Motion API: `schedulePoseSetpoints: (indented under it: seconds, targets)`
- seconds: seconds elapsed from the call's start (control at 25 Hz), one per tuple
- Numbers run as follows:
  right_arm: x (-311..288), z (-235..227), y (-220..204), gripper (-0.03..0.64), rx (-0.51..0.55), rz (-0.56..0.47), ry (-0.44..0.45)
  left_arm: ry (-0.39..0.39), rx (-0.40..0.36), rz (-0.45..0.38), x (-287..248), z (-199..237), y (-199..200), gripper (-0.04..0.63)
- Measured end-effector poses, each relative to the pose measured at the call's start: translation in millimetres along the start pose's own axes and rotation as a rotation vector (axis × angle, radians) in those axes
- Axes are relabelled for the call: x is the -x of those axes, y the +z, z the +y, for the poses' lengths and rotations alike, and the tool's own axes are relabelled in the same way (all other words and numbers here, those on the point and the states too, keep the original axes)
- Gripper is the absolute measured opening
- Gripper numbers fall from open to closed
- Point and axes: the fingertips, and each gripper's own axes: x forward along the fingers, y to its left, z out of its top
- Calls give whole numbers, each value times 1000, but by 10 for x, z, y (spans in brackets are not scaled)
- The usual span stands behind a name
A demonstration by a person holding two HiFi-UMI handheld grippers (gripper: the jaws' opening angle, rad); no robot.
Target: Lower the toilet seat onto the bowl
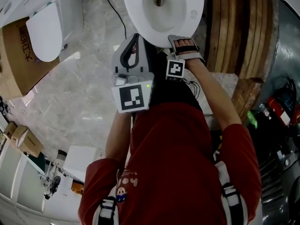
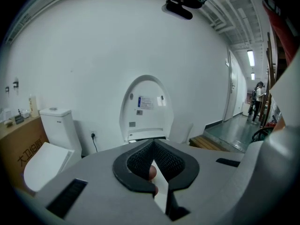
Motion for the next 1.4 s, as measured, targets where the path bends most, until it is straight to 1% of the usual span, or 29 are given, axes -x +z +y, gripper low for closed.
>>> schedulePoseSetpoints:
  seconds: [0.16,0.32,0.44,0.56,0.72,0.8,0.92,1.0,1.08,1.16,1.24,1.28,1.4]
  targets:
    - [-162,126,-25,235,4,3,33,-14,-6,38,-108,20,-195,11]
    - [-314,190,-25,238,4,13,43,-13,31,85,-163,84,-378,11]
    - [-409,266,-44,239,11,31,73,-19,38,113,-203,109,-501,11]
    - [-525,311,-61,239,21,45,89,-25,32,129,-271,122,-595,11]
    - [-632,371,-82,239,3,34,104,-34,24,132,-366,115,-656,11]
    - [-682,411,-103,239,12,47,138,-36,29,141,-387,128,-695,11]
    - [-741,547,-144,239,29,65,233,-35,31,158,-423,118,-766,11]
    - [-790,623,-174,239,27,67,260,-40,31,169,-450,93,-811,11]
    - [-857,621,-199,239,27,71,237,-49,30,176,-483,79,-853,11]
    - [-920,537,-187,239,19,71,183,-54,23,183,-526,79,-898,11]
    - [-970,515,-177,239,16,71,164,-55,20,183,-580,83,-924,11]
    - [-987,540,-189,239,20,74,173,-54,21,178,-609,81,-923,11]
    - [-1014,756,-261,239,40,92,275,-52,23,164,-665,66,-905,11]
